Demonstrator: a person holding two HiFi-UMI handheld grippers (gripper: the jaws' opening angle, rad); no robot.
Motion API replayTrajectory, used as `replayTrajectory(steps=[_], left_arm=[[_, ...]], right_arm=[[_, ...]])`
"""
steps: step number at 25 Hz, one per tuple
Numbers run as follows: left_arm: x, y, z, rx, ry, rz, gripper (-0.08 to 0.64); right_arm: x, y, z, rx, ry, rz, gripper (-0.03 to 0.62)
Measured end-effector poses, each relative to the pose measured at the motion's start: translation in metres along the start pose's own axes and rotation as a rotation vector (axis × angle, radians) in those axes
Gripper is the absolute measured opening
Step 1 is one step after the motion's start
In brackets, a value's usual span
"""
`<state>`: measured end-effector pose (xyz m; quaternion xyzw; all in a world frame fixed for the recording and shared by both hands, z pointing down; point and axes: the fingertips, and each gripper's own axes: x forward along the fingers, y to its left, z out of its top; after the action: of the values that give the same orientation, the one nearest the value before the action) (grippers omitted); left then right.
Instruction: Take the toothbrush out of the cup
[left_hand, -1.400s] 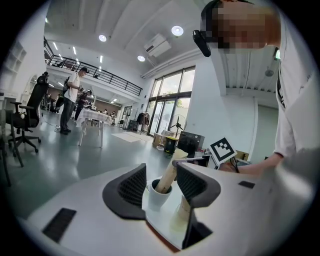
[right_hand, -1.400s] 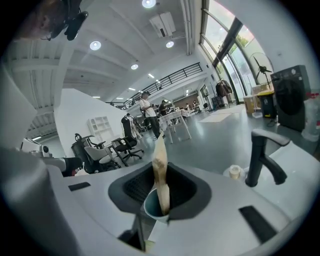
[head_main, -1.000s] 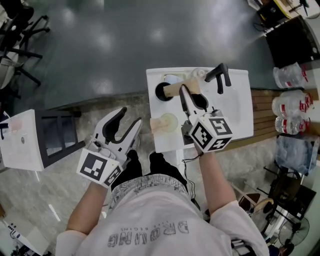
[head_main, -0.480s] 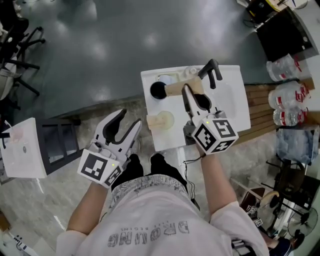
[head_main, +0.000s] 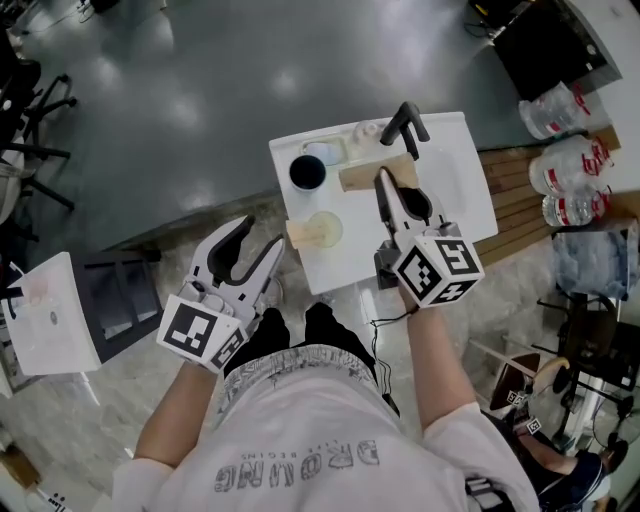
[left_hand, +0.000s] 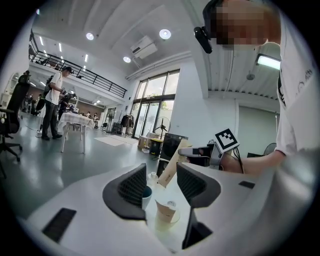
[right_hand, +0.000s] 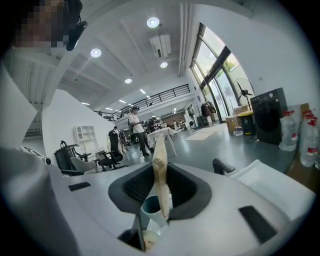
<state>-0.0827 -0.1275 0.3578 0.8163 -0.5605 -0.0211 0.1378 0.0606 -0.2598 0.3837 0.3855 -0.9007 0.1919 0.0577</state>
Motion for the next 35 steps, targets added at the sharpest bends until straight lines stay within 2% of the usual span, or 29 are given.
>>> replayTrajectory(steps=[14, 23, 35], left_arm=[[0.001, -0.010, -0.024, -0.007, 0.061, -0.113, 0.210], [0.005, -0.015, -0.047, -0.033, 0.104, -0.159, 0.210], [0.019, -0.021, -0.092, -0.093, 0.163, -0.163, 0.210]], right_arm=[[-0.043, -0.018, -0.012, 0.034, -0.024, -0.143, 0.086], [-0.057, -0.025, -0.030, 0.047, -0.008, -0.196, 0.086], [-0.066, -0.045, -0.049, 0.058, 0.041, -0.226, 0.086]])
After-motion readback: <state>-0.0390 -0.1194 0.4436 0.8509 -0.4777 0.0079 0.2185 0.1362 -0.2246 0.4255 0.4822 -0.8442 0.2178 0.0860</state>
